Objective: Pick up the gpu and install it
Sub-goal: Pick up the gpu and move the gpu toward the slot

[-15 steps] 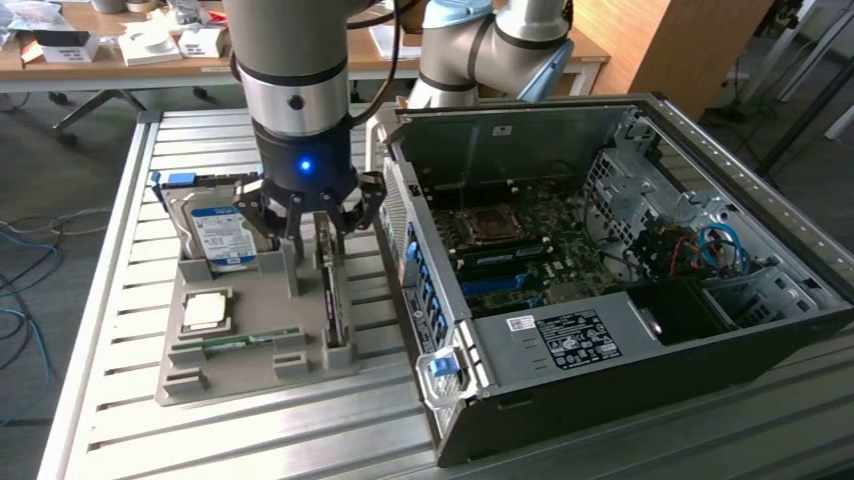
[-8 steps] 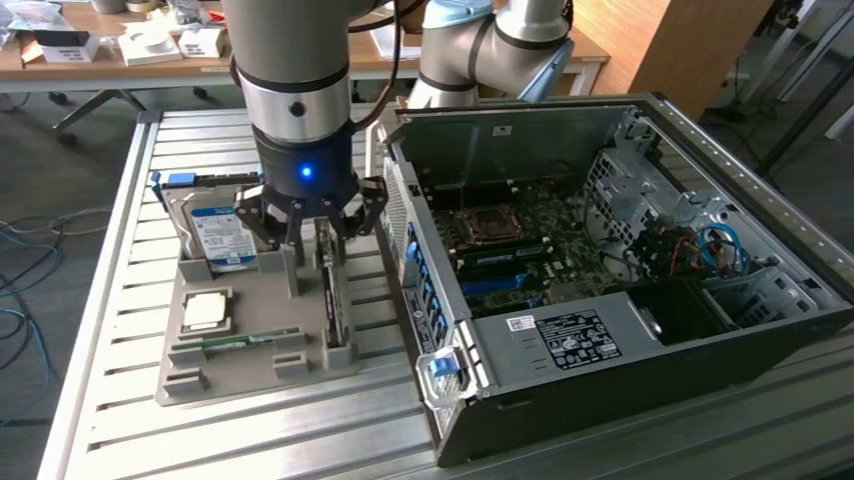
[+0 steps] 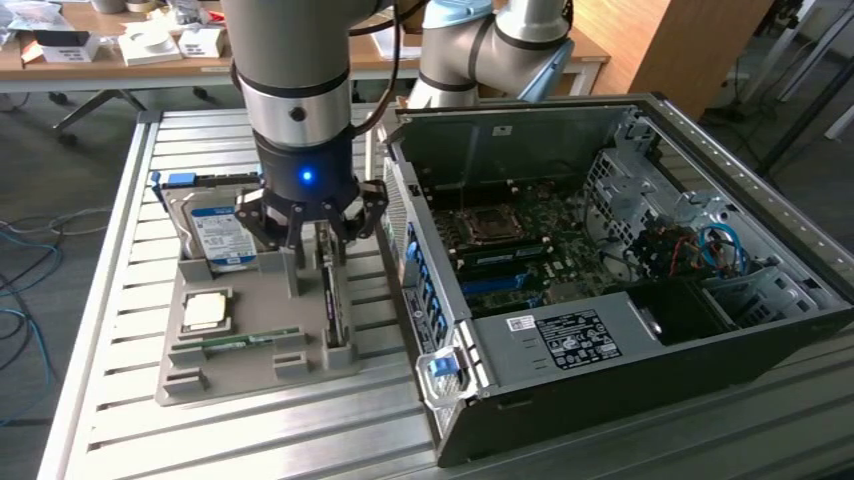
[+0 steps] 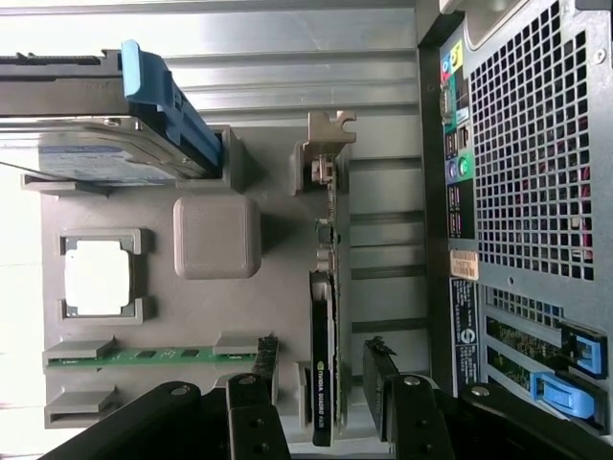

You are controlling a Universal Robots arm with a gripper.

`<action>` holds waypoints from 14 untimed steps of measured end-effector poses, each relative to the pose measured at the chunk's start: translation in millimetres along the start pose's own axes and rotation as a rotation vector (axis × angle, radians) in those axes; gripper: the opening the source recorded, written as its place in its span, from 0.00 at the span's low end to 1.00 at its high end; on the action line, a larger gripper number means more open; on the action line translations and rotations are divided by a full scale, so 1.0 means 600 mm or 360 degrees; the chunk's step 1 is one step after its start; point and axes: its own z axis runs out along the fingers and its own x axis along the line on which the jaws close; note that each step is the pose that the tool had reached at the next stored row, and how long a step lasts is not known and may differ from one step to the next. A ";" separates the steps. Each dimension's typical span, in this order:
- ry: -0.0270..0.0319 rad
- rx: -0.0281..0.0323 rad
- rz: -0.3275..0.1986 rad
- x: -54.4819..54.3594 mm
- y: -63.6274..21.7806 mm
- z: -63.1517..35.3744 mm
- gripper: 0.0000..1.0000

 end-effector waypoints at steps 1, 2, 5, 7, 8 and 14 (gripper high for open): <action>0.00000 -0.00001 0.0000 0.000 0.000 0.002 0.49; 0.00000 0.00000 0.0000 0.000 -0.001 0.005 0.49; -0.00001 -0.00001 0.0000 0.000 -0.001 0.011 0.49; 0.00000 -0.00001 0.0000 0.000 -0.002 0.015 0.49; 0.00001 0.00000 0.0000 0.000 -0.002 0.015 0.49; 0.00001 -0.00004 0.0000 0.000 -0.002 0.021 0.49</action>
